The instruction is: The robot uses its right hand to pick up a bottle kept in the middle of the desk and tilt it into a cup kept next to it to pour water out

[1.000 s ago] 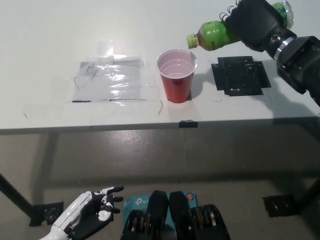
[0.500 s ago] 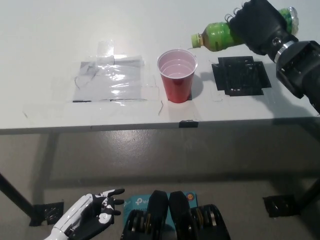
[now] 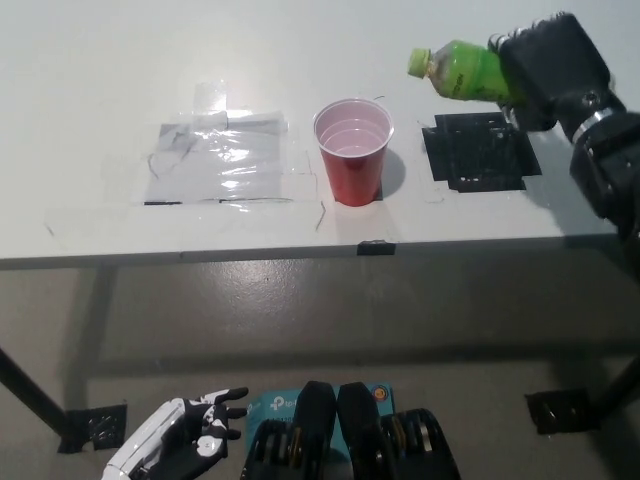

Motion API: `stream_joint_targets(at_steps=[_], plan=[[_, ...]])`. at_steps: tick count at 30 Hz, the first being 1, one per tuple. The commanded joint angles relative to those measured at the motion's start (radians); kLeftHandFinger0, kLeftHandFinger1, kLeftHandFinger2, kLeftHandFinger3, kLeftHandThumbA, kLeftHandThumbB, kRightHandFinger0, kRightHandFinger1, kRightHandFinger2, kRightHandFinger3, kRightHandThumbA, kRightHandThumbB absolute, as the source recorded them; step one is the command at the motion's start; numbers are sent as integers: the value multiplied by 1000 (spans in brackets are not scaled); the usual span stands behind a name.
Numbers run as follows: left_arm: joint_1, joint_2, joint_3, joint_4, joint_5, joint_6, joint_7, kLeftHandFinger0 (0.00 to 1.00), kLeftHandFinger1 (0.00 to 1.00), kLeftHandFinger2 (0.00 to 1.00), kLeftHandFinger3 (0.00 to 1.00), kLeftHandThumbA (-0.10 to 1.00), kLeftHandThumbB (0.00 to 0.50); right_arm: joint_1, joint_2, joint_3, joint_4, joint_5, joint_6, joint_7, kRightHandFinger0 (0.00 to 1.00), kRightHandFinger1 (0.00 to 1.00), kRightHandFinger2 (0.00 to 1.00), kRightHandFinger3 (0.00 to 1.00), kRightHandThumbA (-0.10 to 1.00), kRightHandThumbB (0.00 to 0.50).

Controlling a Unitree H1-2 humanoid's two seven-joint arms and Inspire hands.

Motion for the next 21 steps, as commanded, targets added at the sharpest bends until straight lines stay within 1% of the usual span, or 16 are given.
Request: stream_joint_targets(at_steps=[1,2,3,4,5,6,7,9,10,12,13,15,16,17,18,21], plan=[[16,-7,13,-16,-19,-16,-11,825,869,902,956,831,155,-20,85,-203,-70,286,151,53,0,0,209,353,-100,0],[14,-4,11,-13,-19,-23,-17,829,872,903,964,847,150,-16,108,-251,-73,335,176,63,0,0,215,330,-100,0],[14,-4,11,-13,-19,-23,-18,830,873,903,966,850,149,-15,111,-260,-74,337,177,66,0,0,214,327,-100,0],[21,-7,13,-12,-20,-27,-16,832,876,907,969,853,159,-17,131,-292,-75,365,208,83,0,1,250,303,-100,1],[22,-8,15,-8,-27,-34,-19,834,877,906,967,851,147,-15,151,-335,-74,407,231,80,0,0,222,253,-100,19],[22,-8,16,-6,-29,-37,-21,835,877,906,966,850,147,-14,161,-356,-74,421,239,80,0,0,143,246,-100,54],[21,-8,15,-5,-29,-38,-22,836,876,905,965,849,152,-12,175,-390,-65,458,242,76,0,0,115,271,-100,74],[20,-5,12,-4,-22,-42,-22,822,866,896,952,852,145,-4,206,-460,-45,537,230,60,0,0,16,297,-100,52],[20,-5,12,-5,-20,-41,-20,818,864,894,950,852,155,0,216,-480,-39,557,219,52,0,0,1,295,-100,46],[27,-9,11,-4,-19,-51,-18,814,862,892,947,851,157,3,235,-512,-34,589,212,45,0,0,0,287,-100,45],[27,-8,10,-5,-18,-48,-19,815,864,892,948,855,157,14,256,-560,-21,668,171,40,0,0,19,308,-100,23],[26,-7,9,-6,-17,-54,-21,815,867,896,954,866,136,17,262,-577,2,712,103,38,0,0,35,340,-100,23],[29,-8,12,-7,-20,-59,-20,815,869,897,954,868,137,15,271,-590,16,741,63,34,0,0,32,341,-100,29],[30,-8,13,-7,-20,-61,-20,815,870,899,951,868,148,14,276,-601,31,760,32,26,0,0,11,342,-100,38],[33,-9,13,-7,-19,-66,-19,814,869,899,950,869,152,12,281,-609,54,777,-26,1,0,0,0,335,-100,46],[40,-9,16,-13,-21,-62,-16,809,867,898,951,865,161,9,298,-628,82,793,-118,-58,0,0,0,304,-100,77]])
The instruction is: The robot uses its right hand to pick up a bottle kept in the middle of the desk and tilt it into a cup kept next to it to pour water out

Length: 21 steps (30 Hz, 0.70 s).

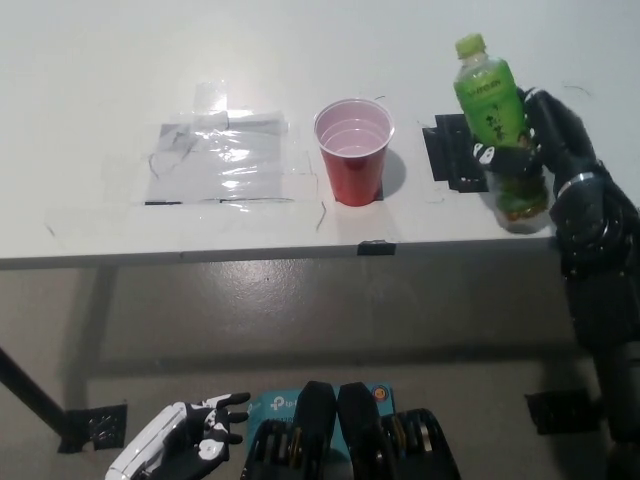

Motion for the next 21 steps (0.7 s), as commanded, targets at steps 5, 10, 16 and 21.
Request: stream_joint_targets(at_steps=[5,10,16,21], plan=[[43,1,15,-14,-14,-75,-18,808,866,902,951,879,162,-94,69,-165,41,350,-394,-273,0,0,0,298,-100,16],[49,3,10,-29,-11,-62,-19,832,889,934,974,877,129,-83,64,-133,84,272,-561,-427,0,0,0,297,-100,0],[49,4,6,-17,-2,-86,-21,840,886,932,962,888,138,-74,40,-17,86,129,-572,-643,0,0,77,347,-100,0],[50,2,6,-20,-6,-77,-21,844,891,928,960,881,140,-95,24,30,92,72,-572,-707,0,14,88,340,-100,1]])
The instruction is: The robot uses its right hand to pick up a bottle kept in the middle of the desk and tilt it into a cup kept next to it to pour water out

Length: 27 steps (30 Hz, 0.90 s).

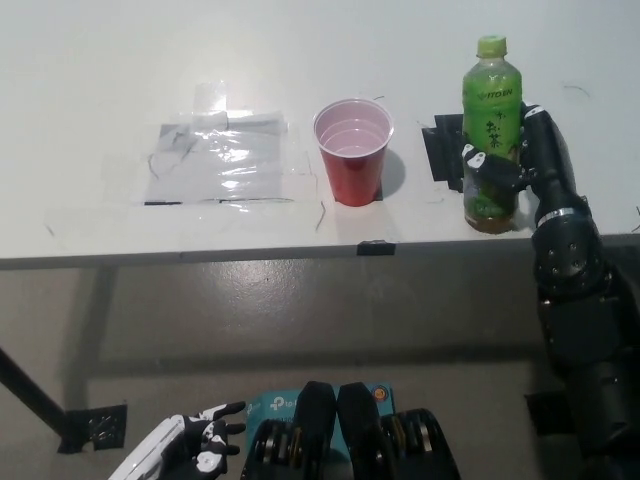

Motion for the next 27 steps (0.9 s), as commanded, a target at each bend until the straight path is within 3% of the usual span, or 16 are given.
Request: stream_joint_targets(at_steps=[1,4,5,7,9,14,17,22,23,24,26,27], plan=[[21,3,7,-19,-6,-73,-21,846,892,928,962,882,139,-121,-43,98,-34,-61,-331,-462,0,13,85,342,-100,0],[33,2,2,-25,0,-71,-18,851,895,931,957,874,115,-121,-51,126,-24,-93,-331,-541,0,6,69,381,-100,0],[35,2,1,-23,0,-78,-20,847,887,925,955,873,122,-119,-48,128,-15,-96,-331,-566,3,38,89,425,-28,0],[39,2,0,-16,0,-91,-22,840,879,919,950,866,126,-113,-44,131,-3,-108,-331,-609,6,64,97,448,5,0],[45,-2,-2,-17,3,-86,-18,828,871,909,937,855,135,-106,-35,141,24,-109,-331,-672,41,144,146,511,-99,0],[49,5,-12,-17,15,-101,-23,829,876,921,941,861,121,-96,-5,143,69,-113,-331,-728,111,238,207,594,-100,0],[48,7,-14,-16,20,-105,-23,826,870,917,939,866,155,-95,12,145,89,-86,-331,-741,143,265,228,607,-89,0],[47,9,-19,-16,24,-107,-24,825,867,913,936,861,153,-92,40,127,137,-59,-331,-787,186,297,265,648,-100,0],[47,10,-19,-11,18,-118,-30,824,869,912,933,861,166,-86,53,113,152,-24,-331,-783,300,394,291,694,-100,0],[46,10,-20,-10,17,-119,-30,824,869,912,932,861,167,-86,54,114,156,-20,-331,-787,304,395,290,694,-100,0],[47,9,-20,-14,18,-111,-25,821,863,900,922,852,180,-74,61,127,172,9,-331,-785,575,645,515,979,-74,0],[47,8,-19,-16,17,-105,-24,820,862,899,923,846,173,-72,63,133,185,14,-331,-790,729,782,693,1000,67,0]])
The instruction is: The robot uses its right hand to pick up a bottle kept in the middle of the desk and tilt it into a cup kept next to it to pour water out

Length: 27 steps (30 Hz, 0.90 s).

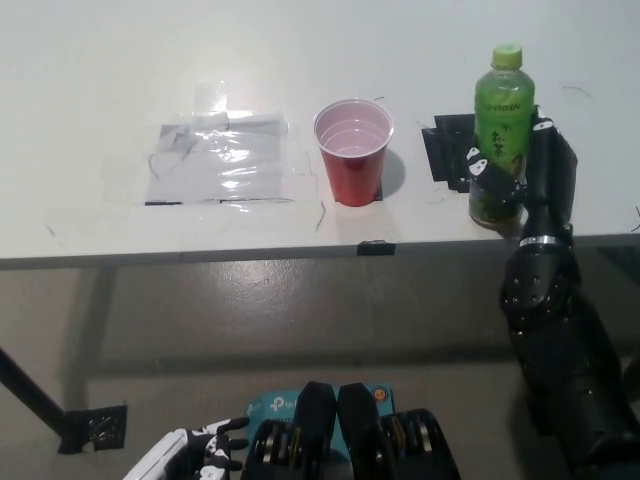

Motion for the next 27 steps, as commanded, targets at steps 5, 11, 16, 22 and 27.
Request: stream_joint_targets(at_steps=[5,11,16,22,27], plan=[[14,5,-2,-14,11,-107,-24,818,863,898,923,850,169,-75,60,17,51,39,-202,-317,1000,1000,1000,1000,673,39],[20,7,0,-16,19,-115,-18,812,857,895,910,866,177,-80,54,58,94,10,-160,-357,1000,1000,1000,1000,863,223],[20,12,2,-17,25,-124,-19,823,862,904,917,863,163,-59,54,76,70,36,-124,-332,1000,1000,1000,1000,921,302],[31,9,4,-9,17,-144,-21,823,868,911,923,868,154,-45,39,101,73,42,-139,-351,1000,1000,1000,1000,798,297],[35,7,9,-18,16,-136,-16,819,858,895,922,863,140,-33,19,112,53,45,-83,-340,1000,1000,1000,1000,855,331]])
